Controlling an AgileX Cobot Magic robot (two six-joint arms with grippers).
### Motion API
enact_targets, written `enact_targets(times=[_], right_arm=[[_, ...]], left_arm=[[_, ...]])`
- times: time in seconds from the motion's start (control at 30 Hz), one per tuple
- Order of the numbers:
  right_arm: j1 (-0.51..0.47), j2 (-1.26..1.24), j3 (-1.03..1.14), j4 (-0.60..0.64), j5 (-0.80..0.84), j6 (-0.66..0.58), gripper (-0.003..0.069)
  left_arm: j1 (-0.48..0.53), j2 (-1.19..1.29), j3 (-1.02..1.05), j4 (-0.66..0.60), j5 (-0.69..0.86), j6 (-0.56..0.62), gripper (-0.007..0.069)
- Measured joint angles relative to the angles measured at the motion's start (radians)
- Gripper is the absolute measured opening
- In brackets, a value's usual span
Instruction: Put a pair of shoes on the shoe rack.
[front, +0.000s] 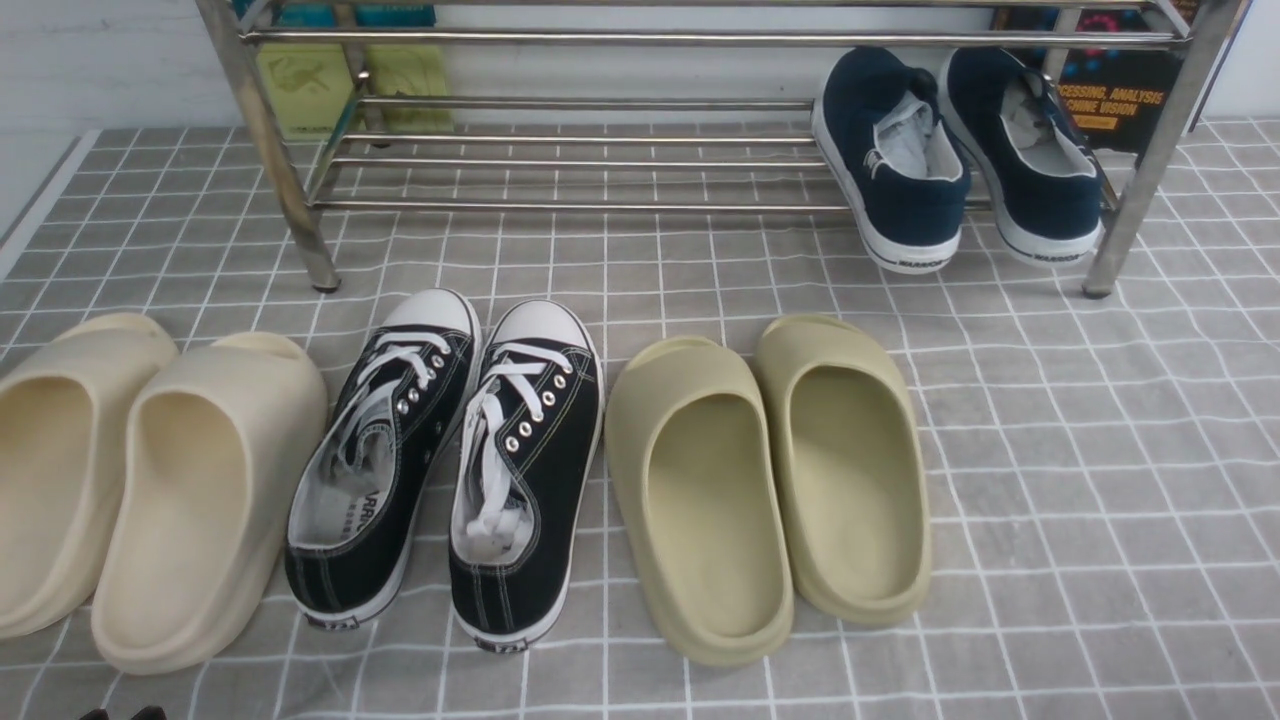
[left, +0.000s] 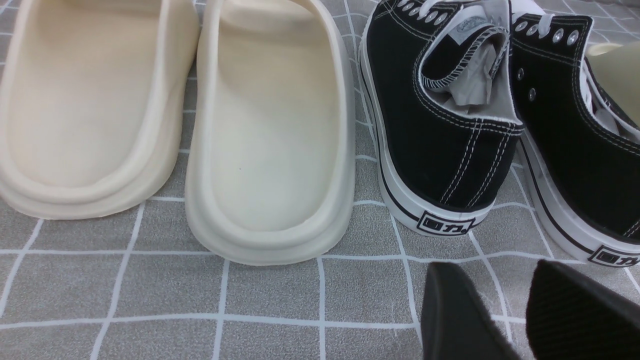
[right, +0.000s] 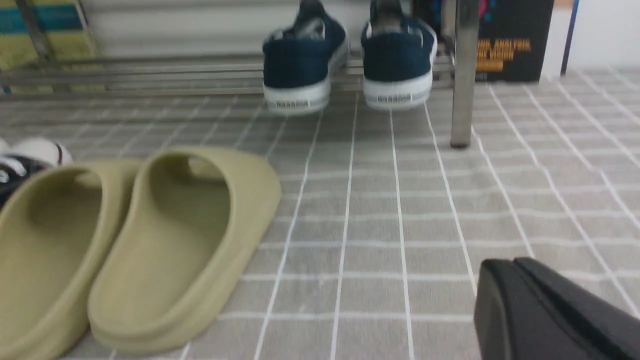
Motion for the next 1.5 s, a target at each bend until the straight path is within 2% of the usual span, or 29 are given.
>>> enact_targets(times=[0.1,0.27,1.5], right_arm=[[0.000,0.000,0.000,0.007,0.125,-0.002,0.0005],[0.000,0.000,-0.007,0.013,0.171,-0.003,0.0007],[0.000,0.000,-0.010,0.017,0.183,-0.003,0.0037]], left_arm=[[0.000,0.000,0.000,0.000,0.000,0.000,0.0239],[0.000,0.000,0.000,0.000,0.000,0.000,0.0239],[0.000,0.000,0.000,0.000,0.000,0.000,0.0239]])
